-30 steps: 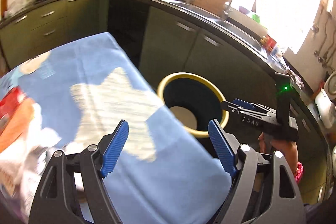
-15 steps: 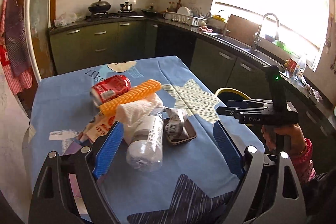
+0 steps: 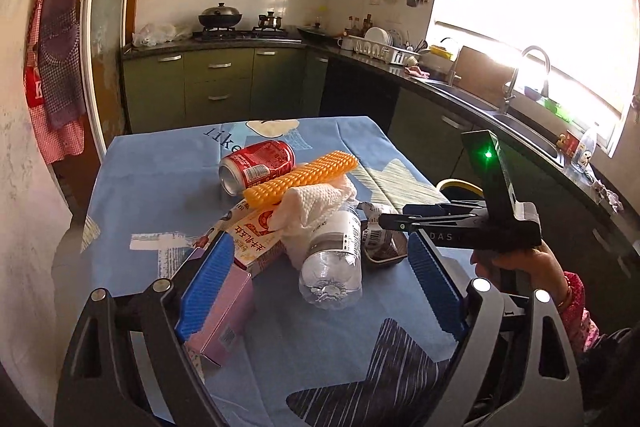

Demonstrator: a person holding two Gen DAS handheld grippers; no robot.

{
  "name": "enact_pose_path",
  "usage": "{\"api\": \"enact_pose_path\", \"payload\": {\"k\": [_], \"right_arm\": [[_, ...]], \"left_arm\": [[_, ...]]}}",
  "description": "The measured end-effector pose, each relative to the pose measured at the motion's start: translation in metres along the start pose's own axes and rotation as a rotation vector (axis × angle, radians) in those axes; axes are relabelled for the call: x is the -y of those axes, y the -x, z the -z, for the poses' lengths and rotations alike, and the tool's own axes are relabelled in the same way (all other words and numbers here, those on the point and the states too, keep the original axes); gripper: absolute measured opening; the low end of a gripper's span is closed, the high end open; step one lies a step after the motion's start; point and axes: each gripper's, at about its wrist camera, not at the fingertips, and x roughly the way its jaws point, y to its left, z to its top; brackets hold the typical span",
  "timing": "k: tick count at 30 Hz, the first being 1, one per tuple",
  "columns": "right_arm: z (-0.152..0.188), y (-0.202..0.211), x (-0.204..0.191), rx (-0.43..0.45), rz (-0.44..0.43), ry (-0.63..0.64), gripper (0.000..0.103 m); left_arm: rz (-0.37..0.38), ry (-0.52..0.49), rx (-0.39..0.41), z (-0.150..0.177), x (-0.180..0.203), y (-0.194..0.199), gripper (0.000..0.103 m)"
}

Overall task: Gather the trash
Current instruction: 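Grasp the crumpled white wrapper on the brown tray with the right tool, then carry the wrapper over the bin and open the right tool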

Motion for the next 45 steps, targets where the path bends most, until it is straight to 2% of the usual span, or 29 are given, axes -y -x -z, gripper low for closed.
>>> {"api": "enact_pose_path", "payload": {"k": [14,16,18,23,32,36,39,45], "right_arm": [[-0.008,-0.022,-0.010,-0.040,0.077,0.026,0.053],[-0.008,-0.022,-0.010,-0.030,0.076,0.021,0.054],[-0.009,-0.020,-0.009,-0.010,0.085,0.014,0.048],[-0.010,-0.003,-0.009,0.049,0.072,0.007,0.043],[-0.016,0.040,0.006,0.151,0.039,-0.048,0.042],[-0.014,0.075,0.039,0.225,0.094,-0.110,0.042],[-0.007,0.100,0.084,0.275,0.197,-0.195,0.042],[0.026,0.116,0.191,0.263,0.407,-0.396,0.043]], "left_arm": [[0.011,0.037,-0.017,0.003,-0.008,-0.009,0.087],[0.012,0.035,-0.016,0.003,-0.007,-0.010,0.087],[0.012,0.035,-0.016,0.003,-0.007,-0.010,0.087],[0.009,0.038,-0.018,0.003,-0.007,-0.011,0.087],[0.013,0.031,-0.018,0.005,-0.004,-0.013,0.087],[0.011,0.027,-0.015,0.005,-0.004,-0.012,0.087],[0.016,0.028,-0.013,0.005,-0.005,-0.012,0.087],[0.014,0.020,-0.024,0.006,-0.003,-0.017,0.087]]}}
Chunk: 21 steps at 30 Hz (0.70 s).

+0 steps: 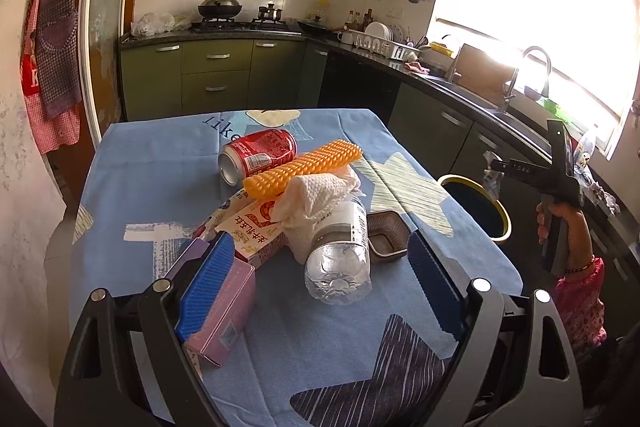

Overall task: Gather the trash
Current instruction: 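Carry the wrapper over the bin and open the right tool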

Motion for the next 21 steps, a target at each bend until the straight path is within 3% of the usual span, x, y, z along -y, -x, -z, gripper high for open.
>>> {"api": "enact_pose_path", "payload": {"k": [6,13,21], "right_arm": [[0.004,-0.046,0.057,-0.064,0.126,-0.050,0.043],[0.014,-0.081,0.083,-0.116,0.193,-0.075,0.049],[0.015,-0.076,0.087,-0.093,0.188,-0.105,0.053]], "left_arm": [[-0.016,-0.014,-0.014,-0.001,0.004,-0.007,0.087],[-0.018,-0.030,-0.036,-0.004,0.012,-0.017,0.087],[-0.007,-0.018,-0.048,-0.003,0.008,-0.024,0.087]]}}
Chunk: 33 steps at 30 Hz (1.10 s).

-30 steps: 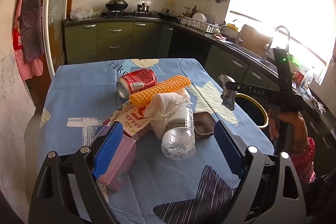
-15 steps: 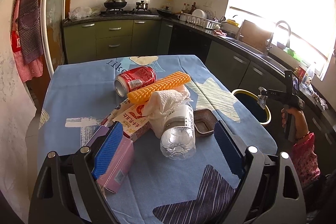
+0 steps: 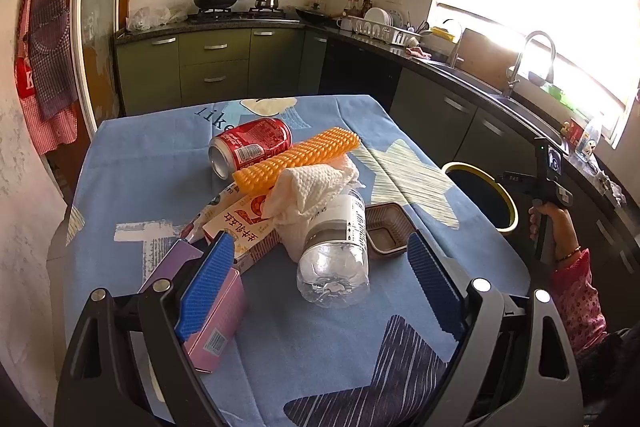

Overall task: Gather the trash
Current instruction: 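Carry the wrapper over the bin and open the right tool, then grasp the purple box with the left tool and lift it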

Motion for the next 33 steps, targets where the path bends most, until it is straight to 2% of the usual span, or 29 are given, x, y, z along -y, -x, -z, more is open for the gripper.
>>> {"api": "enact_pose_path", "payload": {"k": [12,23,33], "right_arm": [[0.014,0.025,-0.033,-0.002,-0.087,0.055,0.055],[0.018,0.036,-0.059,0.000,-0.106,0.100,0.055],[0.021,0.039,-0.073,-0.012,-0.121,0.127,0.055]], "left_arm": [[0.037,-0.025,0.011,0.012,-0.022,0.010,0.087],[-0.072,-0.052,-0.029,0.027,-0.067,-0.002,0.087],[0.004,0.015,-0.057,0.043,-0.097,-0.019,0.087]]}}
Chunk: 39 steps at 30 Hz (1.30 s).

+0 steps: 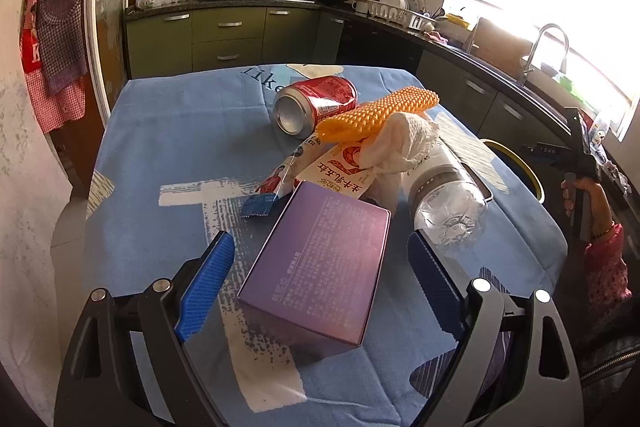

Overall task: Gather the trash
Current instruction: 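Grasp the purple box with the left tool and lift it, then carry the purple box over the bin and open the left tool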

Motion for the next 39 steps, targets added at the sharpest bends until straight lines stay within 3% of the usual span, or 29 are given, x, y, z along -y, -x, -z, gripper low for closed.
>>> {"api": "enact_pose_path", "payload": {"k": [4,12,22,27,30,33,39], "right_arm": [[0.000,-0.001,-0.005,-0.003,-0.008,0.006,0.055],[0.003,-0.005,-0.008,-0.017,-0.022,0.011,0.055],[0.006,0.004,-0.002,-0.007,-0.045,-0.007,0.055],[0.007,0.008,0.005,0.000,-0.055,-0.022,0.055],[0.009,0.011,0.013,0.010,-0.058,-0.034,0.055],[0.012,0.016,0.019,0.025,-0.050,-0.038,0.055],[0.013,0.029,0.039,0.071,-0.024,-0.062,0.055]], "left_arm": [[0.018,-0.017,-0.013,0.005,0.006,-0.006,0.084],[-0.012,-0.021,-0.056,0.015,0.008,-0.021,0.059],[-0.039,-0.022,0.022,0.010,0.025,0.009,0.055],[-0.018,-0.107,0.100,-0.010,0.064,0.044,0.055],[0.018,-0.150,0.128,-0.028,0.091,0.056,0.055],[0.104,-0.171,0.126,-0.046,0.123,0.054,0.055],[0.269,-0.228,0.059,-0.078,0.198,0.001,0.055]]}}
